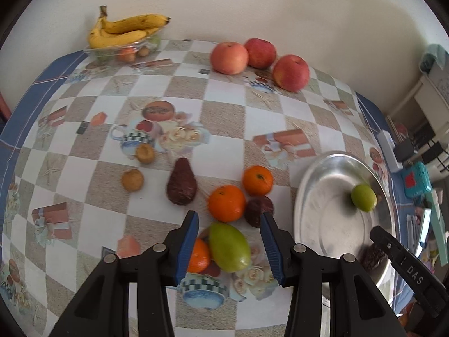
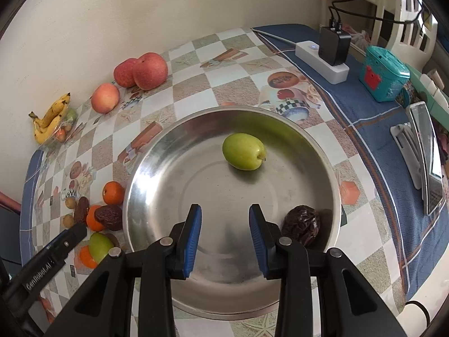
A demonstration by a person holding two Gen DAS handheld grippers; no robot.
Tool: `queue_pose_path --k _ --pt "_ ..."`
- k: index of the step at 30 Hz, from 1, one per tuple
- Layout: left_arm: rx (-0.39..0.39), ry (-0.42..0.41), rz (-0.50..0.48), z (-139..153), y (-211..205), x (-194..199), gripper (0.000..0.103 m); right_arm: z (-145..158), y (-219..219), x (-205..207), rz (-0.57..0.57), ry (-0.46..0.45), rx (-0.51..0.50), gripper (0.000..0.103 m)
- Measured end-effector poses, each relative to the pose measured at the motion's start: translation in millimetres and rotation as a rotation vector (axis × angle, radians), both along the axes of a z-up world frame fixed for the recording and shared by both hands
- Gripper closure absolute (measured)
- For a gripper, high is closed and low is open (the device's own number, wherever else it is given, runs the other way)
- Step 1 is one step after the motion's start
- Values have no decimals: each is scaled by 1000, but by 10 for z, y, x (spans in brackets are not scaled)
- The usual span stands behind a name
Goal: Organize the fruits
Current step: 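Withdraw both open tools from the bowl back toward the fruit cluster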
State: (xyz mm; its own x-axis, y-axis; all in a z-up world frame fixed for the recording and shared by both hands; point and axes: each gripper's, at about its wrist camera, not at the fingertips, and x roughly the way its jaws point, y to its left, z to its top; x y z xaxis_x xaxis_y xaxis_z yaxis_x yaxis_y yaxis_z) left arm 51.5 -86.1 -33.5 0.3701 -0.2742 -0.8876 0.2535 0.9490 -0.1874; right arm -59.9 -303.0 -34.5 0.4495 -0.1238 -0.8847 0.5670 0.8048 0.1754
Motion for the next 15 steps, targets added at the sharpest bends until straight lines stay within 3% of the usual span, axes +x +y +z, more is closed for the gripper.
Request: queue_pose_path --k 10,15 --pt "1 7 39 -2 136 58 54 27 57 24 25 -11 -4 67" --pt "12 5 24 -8 100 39 47 17 60 31 31 -6 -4 67"
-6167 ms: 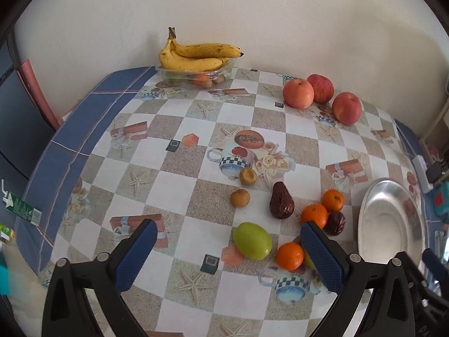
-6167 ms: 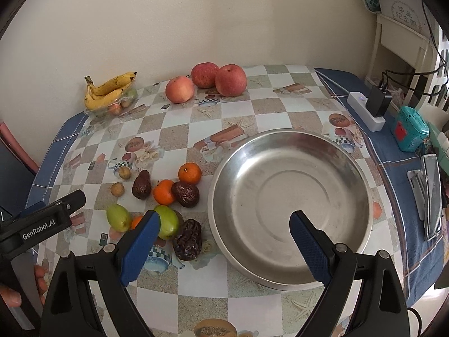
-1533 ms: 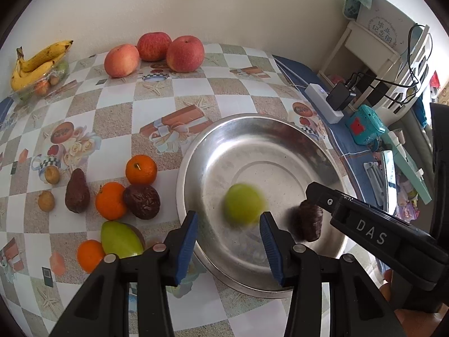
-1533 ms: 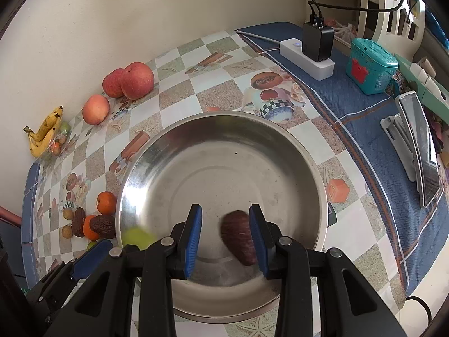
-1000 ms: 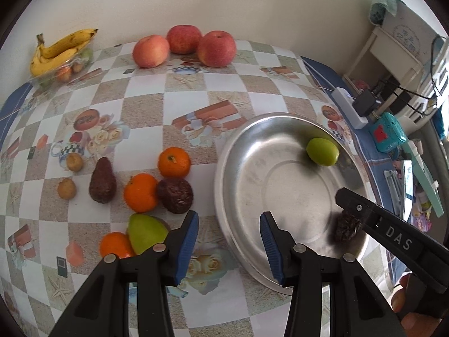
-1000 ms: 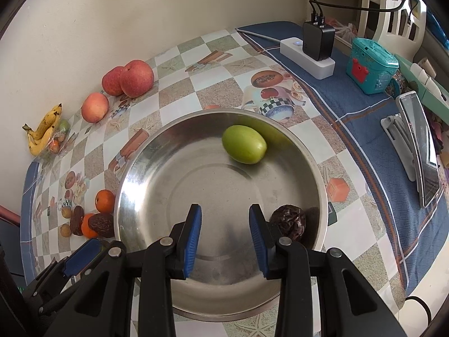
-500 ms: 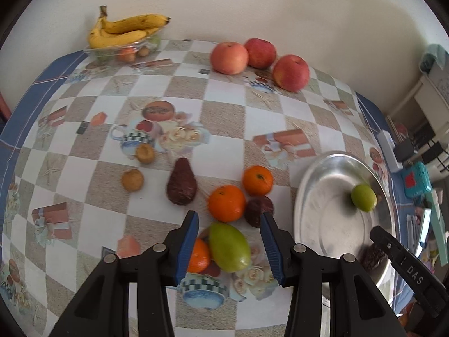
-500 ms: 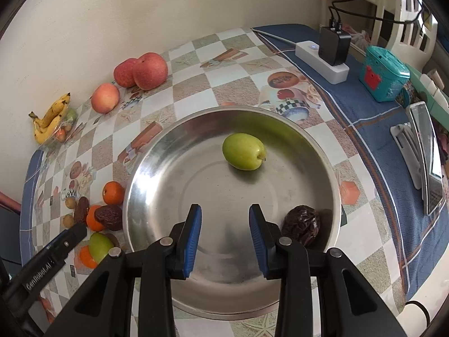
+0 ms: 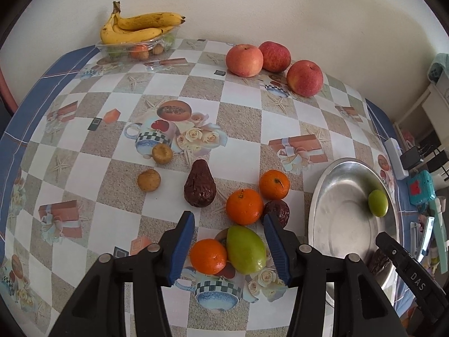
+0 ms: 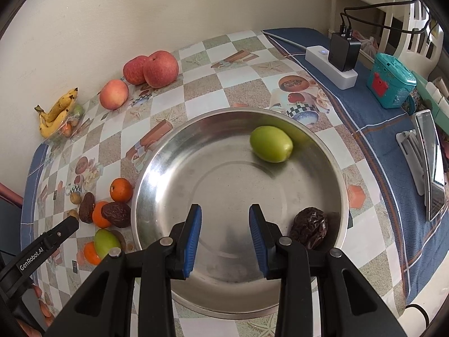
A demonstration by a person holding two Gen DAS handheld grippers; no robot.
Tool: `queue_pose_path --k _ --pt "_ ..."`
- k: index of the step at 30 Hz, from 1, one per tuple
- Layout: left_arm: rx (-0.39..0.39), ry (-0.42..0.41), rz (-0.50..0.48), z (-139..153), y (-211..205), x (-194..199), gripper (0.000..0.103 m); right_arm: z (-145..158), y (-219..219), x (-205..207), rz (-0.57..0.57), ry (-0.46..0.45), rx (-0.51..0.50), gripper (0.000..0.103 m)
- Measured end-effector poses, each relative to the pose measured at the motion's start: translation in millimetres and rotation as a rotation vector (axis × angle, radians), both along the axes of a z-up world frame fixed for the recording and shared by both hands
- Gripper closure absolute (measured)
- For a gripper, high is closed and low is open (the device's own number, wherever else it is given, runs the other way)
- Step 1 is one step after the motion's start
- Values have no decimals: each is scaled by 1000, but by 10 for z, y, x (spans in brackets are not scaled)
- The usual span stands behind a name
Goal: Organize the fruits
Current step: 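Withdraw both open tools from the bowl back toward the fruit cluster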
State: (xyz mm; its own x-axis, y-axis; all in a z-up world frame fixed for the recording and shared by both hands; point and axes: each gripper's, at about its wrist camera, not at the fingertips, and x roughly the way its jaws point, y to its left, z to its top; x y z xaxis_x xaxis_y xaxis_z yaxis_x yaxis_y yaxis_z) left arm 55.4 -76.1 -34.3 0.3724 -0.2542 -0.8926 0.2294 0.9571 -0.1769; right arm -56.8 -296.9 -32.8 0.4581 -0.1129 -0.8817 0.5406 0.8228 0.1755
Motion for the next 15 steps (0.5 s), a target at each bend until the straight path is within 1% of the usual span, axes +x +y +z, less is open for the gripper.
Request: queue_pose_path --k 11,12,13,14,15 --pt "15 7 -3 -25 -12 -3 43 -27 13 29 16 18 -2 67" --pt "18 8 -3 -30 -12 -4 38 -27 17 29 18 20 -3 67" --pt "25 9 -2 -37 -13 -2 30 -28 21 33 20 22 -5 67" --pt "35 12 -3 -50 -17 -1 26 -32 23 37 22 25 -7 66" --pt "49 16 -5 -67 -24 2 19 -38 27 42 24 29 -9 56"
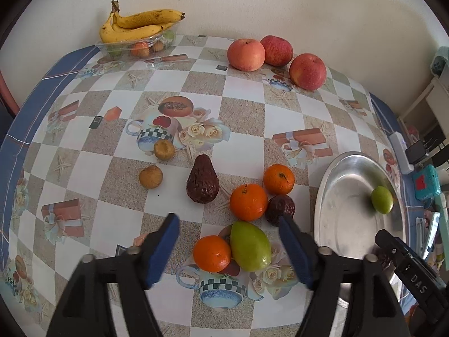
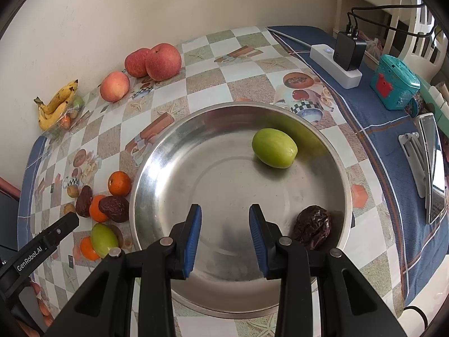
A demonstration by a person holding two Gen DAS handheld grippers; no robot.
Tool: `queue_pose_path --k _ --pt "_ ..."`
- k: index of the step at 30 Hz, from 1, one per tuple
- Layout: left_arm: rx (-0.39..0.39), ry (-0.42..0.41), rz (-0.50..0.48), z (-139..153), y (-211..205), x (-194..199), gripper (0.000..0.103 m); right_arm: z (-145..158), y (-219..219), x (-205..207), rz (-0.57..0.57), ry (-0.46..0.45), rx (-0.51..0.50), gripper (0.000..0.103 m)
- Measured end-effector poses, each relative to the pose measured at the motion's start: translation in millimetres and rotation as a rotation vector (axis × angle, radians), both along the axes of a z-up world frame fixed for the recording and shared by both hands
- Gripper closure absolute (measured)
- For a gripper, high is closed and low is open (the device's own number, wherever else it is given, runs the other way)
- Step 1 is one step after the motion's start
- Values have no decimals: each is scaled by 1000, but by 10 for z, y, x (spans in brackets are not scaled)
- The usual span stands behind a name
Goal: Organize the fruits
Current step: 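Withdraw both open tools from the bowl back toward the fruit cluster, then grasp a green pear with the right tool while the left tool grasps a mandarin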
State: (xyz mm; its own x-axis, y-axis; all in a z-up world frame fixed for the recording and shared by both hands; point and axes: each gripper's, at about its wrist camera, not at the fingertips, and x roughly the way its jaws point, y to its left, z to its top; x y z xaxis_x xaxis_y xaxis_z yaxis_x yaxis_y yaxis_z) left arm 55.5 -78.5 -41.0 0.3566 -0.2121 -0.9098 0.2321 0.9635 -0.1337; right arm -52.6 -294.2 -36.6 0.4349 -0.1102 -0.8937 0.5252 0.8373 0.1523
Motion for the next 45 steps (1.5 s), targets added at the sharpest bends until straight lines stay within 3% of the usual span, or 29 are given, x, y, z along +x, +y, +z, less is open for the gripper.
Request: queue_pose_path --k 1,2,3,7,11,22,29,32,38,45 --pt "16 5 -2 -18 -8 1 12 -7 4 5 2 5 -5 46" --pt "25 7 -4 -35 -14 -2 11 -17 6 12 1 10 -11 27" --pt "27 7 -6 -50 -14 -6 8 -25 8 17 1 15 -19 20" --pt "47 2 3 -85 -14 -14 0 -47 10 22 6 30 -43 19" --pt "72 3 30 -117 24 3 0 -61 27 25 10 40 -76 8" --pt "48 2 58 -87 118 49 0 -18 111 58 35 9 -125 8" --pt "19 7 136 -56 360 149 0 -88 190 108 72 28 -98 8" --pt "6 0 179 -30 512 209 0 -110 282 148 105 10 -55 8" --pt "-31 14 238 -33 737 276 0 -35 616 256 195 -17 -111 8" --pt "-84 89 243 -127 770 260 1 22 970 395 305 -84 -23 8"
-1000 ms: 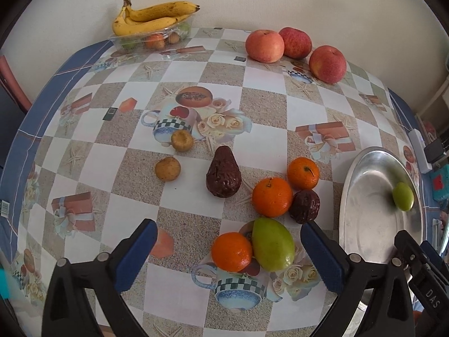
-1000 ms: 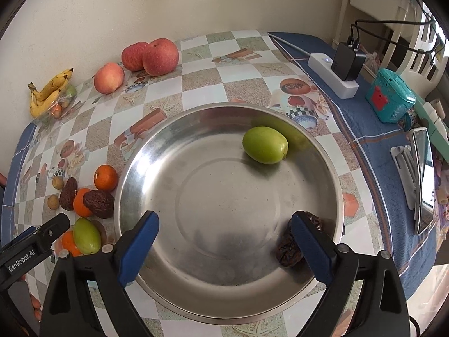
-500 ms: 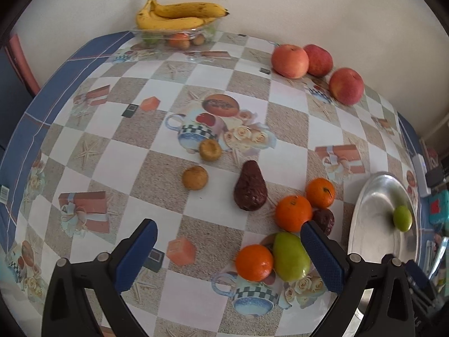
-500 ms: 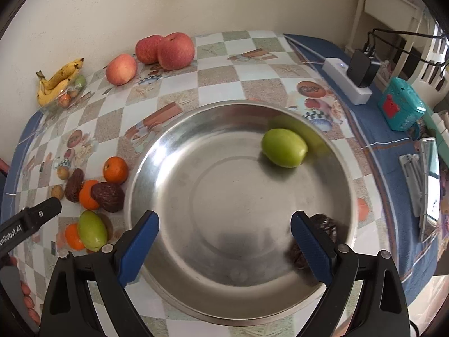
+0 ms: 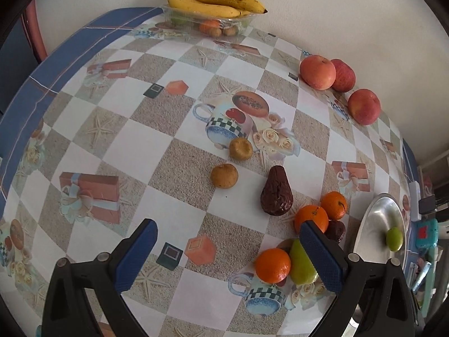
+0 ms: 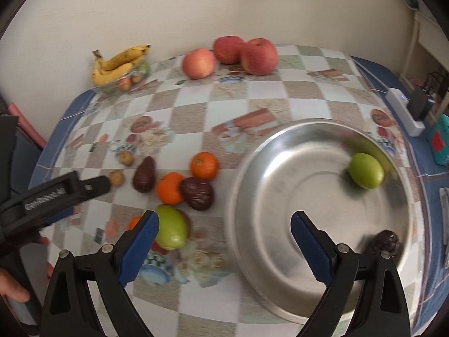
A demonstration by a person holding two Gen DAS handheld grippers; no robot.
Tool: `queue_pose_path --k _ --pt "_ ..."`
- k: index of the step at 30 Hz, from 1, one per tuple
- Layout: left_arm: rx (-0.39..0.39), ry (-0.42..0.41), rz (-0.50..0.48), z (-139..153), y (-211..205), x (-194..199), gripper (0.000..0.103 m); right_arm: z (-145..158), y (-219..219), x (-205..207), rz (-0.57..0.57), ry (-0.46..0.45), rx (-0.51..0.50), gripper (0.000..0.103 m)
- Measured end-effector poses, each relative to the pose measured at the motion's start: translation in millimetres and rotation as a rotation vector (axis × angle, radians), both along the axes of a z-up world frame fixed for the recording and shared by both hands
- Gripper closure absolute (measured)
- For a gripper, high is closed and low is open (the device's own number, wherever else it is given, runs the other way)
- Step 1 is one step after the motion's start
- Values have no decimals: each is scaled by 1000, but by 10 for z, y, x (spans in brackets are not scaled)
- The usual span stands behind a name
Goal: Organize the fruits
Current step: 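Grasp a green pear with the right tool while the left tool grasps a mandarin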
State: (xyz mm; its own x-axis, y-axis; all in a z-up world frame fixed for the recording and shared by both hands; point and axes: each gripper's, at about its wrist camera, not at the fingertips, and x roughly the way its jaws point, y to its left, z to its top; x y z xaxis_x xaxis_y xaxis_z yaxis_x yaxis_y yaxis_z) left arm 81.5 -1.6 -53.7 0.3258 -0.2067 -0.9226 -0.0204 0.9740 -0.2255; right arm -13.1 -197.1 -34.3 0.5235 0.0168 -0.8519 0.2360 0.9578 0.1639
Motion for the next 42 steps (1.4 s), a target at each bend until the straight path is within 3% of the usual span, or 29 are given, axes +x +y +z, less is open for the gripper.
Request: queue_pose_path --k 4,8,11,14,18,23,28,35,42 --pt "-29 25 22 -46 43 9 1 -12 176 81 55 0 15 9" --pt "-33 51 35 -122 79 37 1 -72 286 142 90 19 -5 29" --pt "-35 68 34 -179 74 40 1 -166 313 197 101 45 11 30" --pt "-44 90 22 -234 47 29 1 -234 336 236 110 61 35 42" --pt "-64 114 9 -286 1 10 3 -315 386 272 124 85 39 50" --pt "-72 130 0 -316 -37 -14 6 -414 438 303 140 115 42 51" --pt "-75 141 -5 -343 -74 -23 6 -444 461 309 151 116 75 63" --pt "-107 167 -32 -375 -159 -68 7 -440 430 259 134 142 115 64" --pt "-117 193 -55 -422 -229 -94 22 -340 331 109 101 134 116 71"
